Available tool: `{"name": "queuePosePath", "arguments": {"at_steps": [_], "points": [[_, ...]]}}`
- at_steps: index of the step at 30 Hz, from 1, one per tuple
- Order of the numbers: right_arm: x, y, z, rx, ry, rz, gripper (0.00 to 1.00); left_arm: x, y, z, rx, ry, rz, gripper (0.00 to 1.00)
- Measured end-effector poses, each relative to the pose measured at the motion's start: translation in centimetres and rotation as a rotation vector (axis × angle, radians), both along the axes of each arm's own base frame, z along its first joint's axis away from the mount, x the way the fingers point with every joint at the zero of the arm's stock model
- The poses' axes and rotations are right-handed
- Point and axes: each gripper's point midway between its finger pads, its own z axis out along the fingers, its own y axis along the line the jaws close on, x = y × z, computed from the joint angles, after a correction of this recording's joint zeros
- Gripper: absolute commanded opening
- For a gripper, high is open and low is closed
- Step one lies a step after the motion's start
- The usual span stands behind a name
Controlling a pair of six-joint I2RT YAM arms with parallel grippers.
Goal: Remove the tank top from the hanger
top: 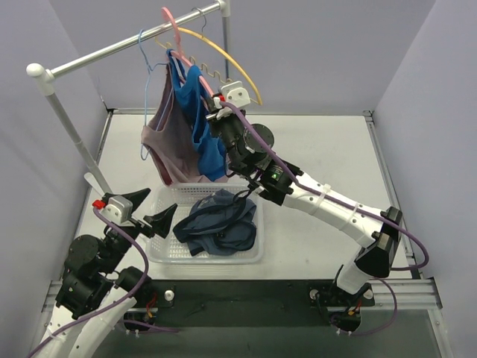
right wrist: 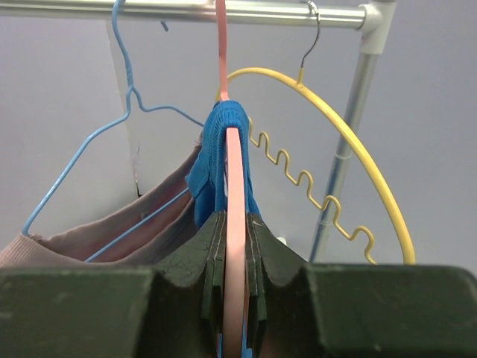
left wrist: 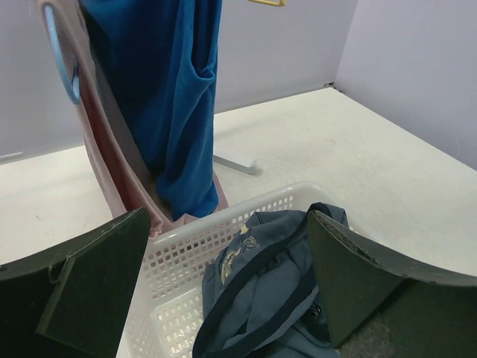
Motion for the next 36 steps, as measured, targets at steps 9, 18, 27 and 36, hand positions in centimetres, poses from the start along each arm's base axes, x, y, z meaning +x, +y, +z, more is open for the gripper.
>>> {"name": "queuePosePath", "arguments": {"at_steps": [9,18,27,36], "points": [[-0.2,-2.2,2.2,0.050,-0.056,-0.025,0.00,0.0,0.0,0.0,0.001,0.001,0.000,0.97],[-0.3,-2.5,2.4,0.037,-0.079,-0.004,0.00,0.3,-0.2,-0.3,0.009,0.014,0.000,0.97],[-0.2,-2.7,2.6,-0.006,-0.109,-0.010,0.00,0.6,-0.3,-0.6,0.016,0.026,0.000,0.97],[0.2,-3.3,2.9,-0.035,-0.130,-0.037,0.00,0.7,-0.4,-0.6,0.018,0.030,-0.001,0.97]]}}
